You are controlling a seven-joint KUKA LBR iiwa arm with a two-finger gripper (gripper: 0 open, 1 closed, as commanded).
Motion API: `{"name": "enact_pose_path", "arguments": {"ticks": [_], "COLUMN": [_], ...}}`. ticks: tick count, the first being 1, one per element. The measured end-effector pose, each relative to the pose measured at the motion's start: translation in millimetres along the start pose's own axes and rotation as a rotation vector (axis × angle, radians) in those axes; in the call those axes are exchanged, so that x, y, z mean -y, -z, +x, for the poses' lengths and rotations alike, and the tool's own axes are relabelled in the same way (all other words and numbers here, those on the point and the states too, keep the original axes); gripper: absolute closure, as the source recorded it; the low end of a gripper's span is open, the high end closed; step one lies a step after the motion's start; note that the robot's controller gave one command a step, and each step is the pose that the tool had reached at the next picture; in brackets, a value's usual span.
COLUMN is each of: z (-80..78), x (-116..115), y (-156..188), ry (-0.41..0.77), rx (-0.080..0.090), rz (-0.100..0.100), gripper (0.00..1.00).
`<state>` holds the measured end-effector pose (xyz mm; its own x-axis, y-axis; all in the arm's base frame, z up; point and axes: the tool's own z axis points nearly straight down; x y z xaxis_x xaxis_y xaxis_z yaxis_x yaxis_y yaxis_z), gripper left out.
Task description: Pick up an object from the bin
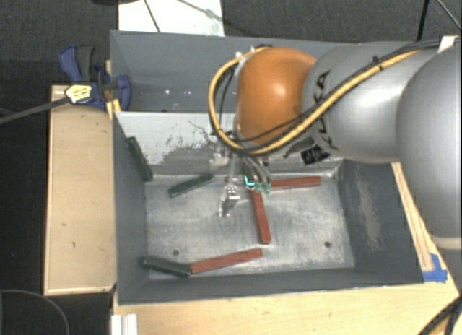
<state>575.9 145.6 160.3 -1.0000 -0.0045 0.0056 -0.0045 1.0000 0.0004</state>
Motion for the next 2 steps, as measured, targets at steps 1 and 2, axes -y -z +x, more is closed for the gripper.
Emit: {"name": "enact_pose_path", "arguments": {"ticks": [1, 2], "z": [-1.8, -22.4], "x": [0.7, -50.2], "y": [4.8, -83.2], "ry": [-0.003, 0.038], "rx": [0.008, 0.024], "rz": [-0.001, -0.007], "gripper": [0.0, 1.0]}}
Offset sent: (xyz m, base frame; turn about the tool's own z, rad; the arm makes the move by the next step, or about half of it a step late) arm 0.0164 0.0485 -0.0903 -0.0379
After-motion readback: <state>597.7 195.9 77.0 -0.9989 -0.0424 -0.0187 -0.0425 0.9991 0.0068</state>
